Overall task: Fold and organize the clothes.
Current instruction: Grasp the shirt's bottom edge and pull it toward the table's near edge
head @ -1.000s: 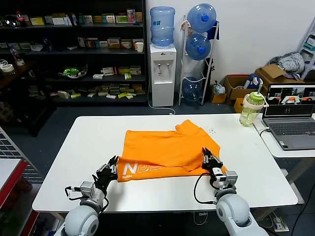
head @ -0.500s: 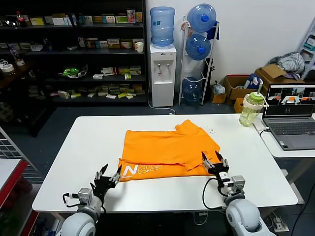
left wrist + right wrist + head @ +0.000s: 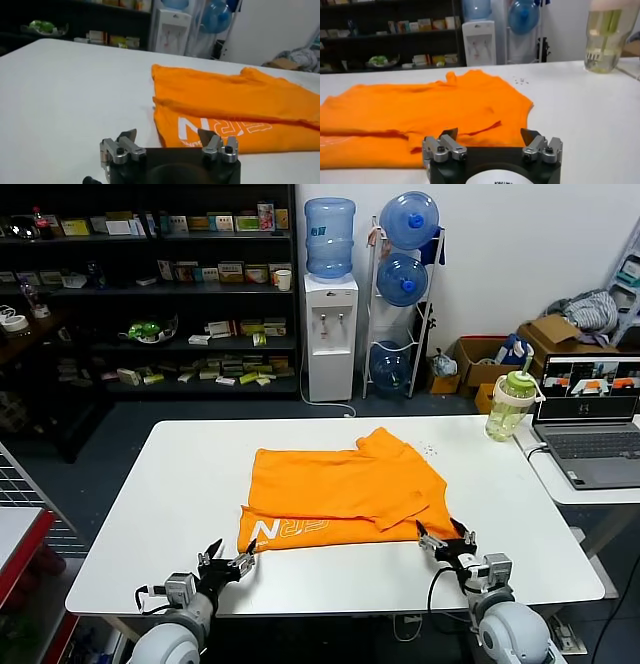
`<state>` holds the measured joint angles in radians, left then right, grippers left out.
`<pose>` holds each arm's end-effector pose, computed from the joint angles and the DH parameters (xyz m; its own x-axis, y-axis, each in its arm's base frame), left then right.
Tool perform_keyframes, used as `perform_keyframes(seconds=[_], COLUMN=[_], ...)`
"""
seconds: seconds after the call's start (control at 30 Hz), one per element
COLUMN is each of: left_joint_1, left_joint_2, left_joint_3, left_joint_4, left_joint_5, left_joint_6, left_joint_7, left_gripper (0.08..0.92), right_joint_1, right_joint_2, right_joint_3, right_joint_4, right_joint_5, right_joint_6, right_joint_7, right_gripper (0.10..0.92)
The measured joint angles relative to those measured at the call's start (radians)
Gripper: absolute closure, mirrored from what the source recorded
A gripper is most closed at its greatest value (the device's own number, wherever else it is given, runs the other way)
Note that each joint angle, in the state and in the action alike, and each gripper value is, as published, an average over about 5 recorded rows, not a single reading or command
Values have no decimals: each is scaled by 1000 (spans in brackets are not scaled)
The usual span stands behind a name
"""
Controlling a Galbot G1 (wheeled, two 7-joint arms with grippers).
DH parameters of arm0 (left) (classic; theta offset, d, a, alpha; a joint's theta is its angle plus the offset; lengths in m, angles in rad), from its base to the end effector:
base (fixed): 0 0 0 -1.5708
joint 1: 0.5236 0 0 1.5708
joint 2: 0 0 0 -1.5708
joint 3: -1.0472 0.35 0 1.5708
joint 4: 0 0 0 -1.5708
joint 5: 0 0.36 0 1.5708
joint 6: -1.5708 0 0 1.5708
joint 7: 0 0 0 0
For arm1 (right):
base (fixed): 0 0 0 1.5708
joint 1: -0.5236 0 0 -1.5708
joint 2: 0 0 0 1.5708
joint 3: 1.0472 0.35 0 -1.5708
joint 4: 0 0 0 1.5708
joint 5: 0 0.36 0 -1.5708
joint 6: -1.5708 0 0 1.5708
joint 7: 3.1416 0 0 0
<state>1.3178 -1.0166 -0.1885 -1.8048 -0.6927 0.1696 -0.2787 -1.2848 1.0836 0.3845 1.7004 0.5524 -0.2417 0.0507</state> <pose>0.2419 0.0423 -0.3652 -0.8885 0.1522 0.4329 0.0919 0.9833 -0.1572 0.2750 -0.0983 -0.3664 -0.8975 -0.1453 0.4163 -0.1183 0.9889 0.0902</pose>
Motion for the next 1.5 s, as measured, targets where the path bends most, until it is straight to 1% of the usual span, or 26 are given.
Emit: perform_keyframes(seconds=[0.37, 0.43, 0.53, 0.67, 1.13, 1.23, 1.33, 1.4, 1.5], left_joint_1=[-25, -29, -35, -40, -40, -39, -36, -33, -26], left_joint_2=[1, -2, -6, -9, -15, -15, -14, -11, -3], left_joint_3=[19, 22, 26, 31, 36, 35, 33, 30, 23], left_joint_4=[19, 24, 28, 30, 32, 31, 27, 21, 12], left_joint_5=[-50, -53, -57, -59, -53, -51, -50, -51, -54], left_joint_6=[40, 43, 45, 46, 47, 47, 46, 46, 46], left_joint_7=[-11, -13, -16, -18, -19, -20, -22, -25, -31], left_gripper=[177, 177, 197, 293, 701, 787, 868, 898, 904], right_joint_1=[-6, -8, -11, -15, -28, -35, -44, -50, -63], right_joint_2=[-18, -19, -20, -20, -21, -25, -29, -33, -41], right_joint_3=[3, 3, 4, 6, 12, 15, 20, 23, 28], right_joint_4=[-3, -3, -3, -2, 20, 29, 42, 52, 71], right_joint_5=[33, 38, 44, 48, 59, 63, 68, 72, 79], right_joint_6=[-62, -69, -78, -83, -77, -73, -70, -70, -70], right_joint_7=[9, 10, 14, 16, 33, 37, 41, 44, 49], right_gripper=[211, 244, 328, 441, 848, 897, 901, 901, 901])
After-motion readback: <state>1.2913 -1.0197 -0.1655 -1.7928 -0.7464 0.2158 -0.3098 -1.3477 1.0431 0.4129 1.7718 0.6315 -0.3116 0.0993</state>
